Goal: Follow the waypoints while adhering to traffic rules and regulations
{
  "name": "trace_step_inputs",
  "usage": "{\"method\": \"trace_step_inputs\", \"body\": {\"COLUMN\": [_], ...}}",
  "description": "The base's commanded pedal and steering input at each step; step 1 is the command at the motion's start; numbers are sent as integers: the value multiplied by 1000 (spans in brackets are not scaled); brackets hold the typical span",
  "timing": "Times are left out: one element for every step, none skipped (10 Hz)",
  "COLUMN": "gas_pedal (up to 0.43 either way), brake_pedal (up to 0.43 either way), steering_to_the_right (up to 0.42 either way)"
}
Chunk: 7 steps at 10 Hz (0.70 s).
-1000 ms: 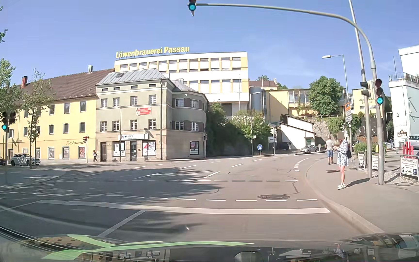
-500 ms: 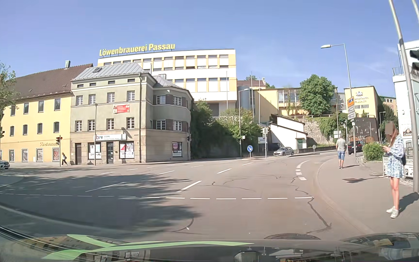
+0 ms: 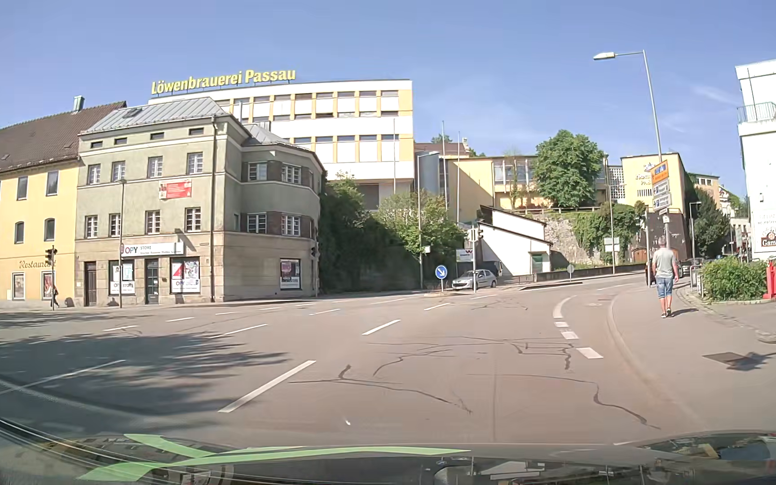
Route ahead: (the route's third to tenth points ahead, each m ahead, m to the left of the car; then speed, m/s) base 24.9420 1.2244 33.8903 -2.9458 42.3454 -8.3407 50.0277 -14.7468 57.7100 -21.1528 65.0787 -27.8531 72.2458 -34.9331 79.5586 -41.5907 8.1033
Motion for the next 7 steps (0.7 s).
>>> {"method": "trace_step_inputs", "body": {"gas_pedal": [138, 110, 59, 39, 39, 39, 39], "brake_pedal": [0, 0, 0, 0, 0, 0, 0], "steering_to_the_right": [52, 52, 57, 62, 64, 65, 68]}}
